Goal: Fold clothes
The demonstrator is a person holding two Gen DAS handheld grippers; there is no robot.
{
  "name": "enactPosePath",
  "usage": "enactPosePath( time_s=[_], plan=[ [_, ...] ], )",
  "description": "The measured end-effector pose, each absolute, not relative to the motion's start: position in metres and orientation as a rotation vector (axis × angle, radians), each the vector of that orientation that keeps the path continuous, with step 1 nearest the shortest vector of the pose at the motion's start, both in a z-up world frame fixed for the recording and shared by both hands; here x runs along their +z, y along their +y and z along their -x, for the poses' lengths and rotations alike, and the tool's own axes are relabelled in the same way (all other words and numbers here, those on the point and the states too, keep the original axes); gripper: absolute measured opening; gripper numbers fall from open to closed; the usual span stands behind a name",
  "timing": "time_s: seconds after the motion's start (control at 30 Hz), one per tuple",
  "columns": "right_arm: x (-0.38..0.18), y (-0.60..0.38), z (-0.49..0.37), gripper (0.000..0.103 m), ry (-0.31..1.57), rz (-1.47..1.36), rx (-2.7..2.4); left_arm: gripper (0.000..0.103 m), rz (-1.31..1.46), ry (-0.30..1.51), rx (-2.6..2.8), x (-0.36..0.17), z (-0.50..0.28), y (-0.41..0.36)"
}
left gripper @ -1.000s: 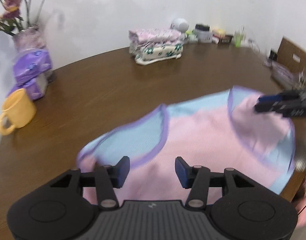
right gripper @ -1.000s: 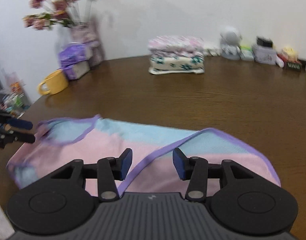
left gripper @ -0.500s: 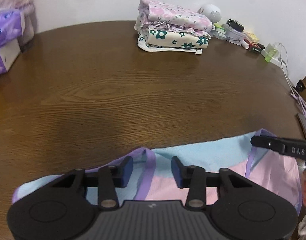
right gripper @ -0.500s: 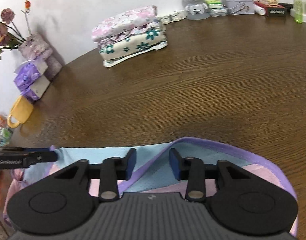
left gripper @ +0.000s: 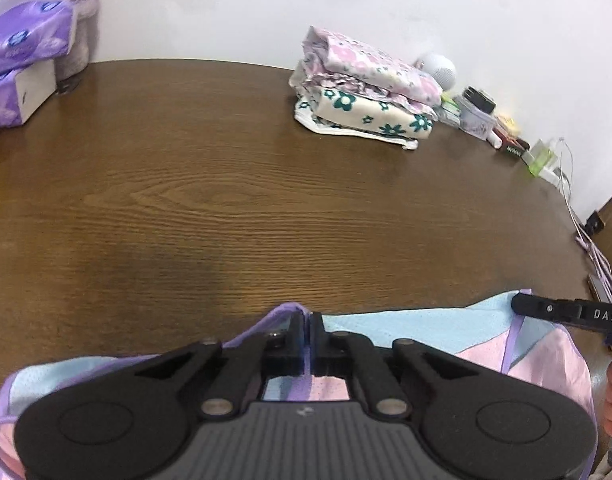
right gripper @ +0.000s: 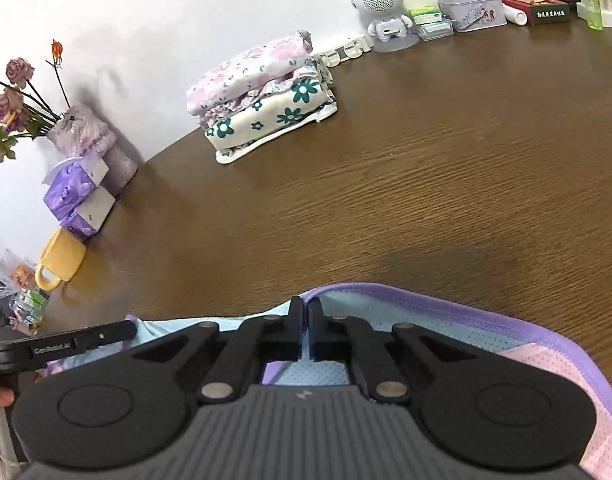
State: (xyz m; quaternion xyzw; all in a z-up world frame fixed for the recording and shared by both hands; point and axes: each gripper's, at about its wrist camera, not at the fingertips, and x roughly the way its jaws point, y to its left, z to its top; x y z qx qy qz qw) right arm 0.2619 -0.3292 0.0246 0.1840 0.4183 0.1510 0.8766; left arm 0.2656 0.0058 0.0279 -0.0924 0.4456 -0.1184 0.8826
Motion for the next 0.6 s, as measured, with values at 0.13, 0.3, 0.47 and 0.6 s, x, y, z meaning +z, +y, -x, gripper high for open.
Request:
enactPosePath(
  time_s=[0.13,0.3,0.47,0.6],
  plan=[
    [0.02,-0.326,-0.264,0.002,0.874,-0.381,0.312,0.001,0.199,0.901,-0.242,0.024,-0.264,0.01],
    [0.016,-0.327,-0.261,0.002,0.864,-0.37,0.308,0.001,0.194,0.876,-0.238,0.023,-0.26,0.013],
    [0.016,-0.325,-0.259,0.002,0.844,-0.345,0.305,0.001,0.183,0.85,-0.23,0.022,-0.255,0.013],
    [0.02,-0.324,-0.255,0.002,0.826,-0.321,0.298,0.001,0.171,0.836,-0.213,0.023,-0.248,0.014]
  ],
)
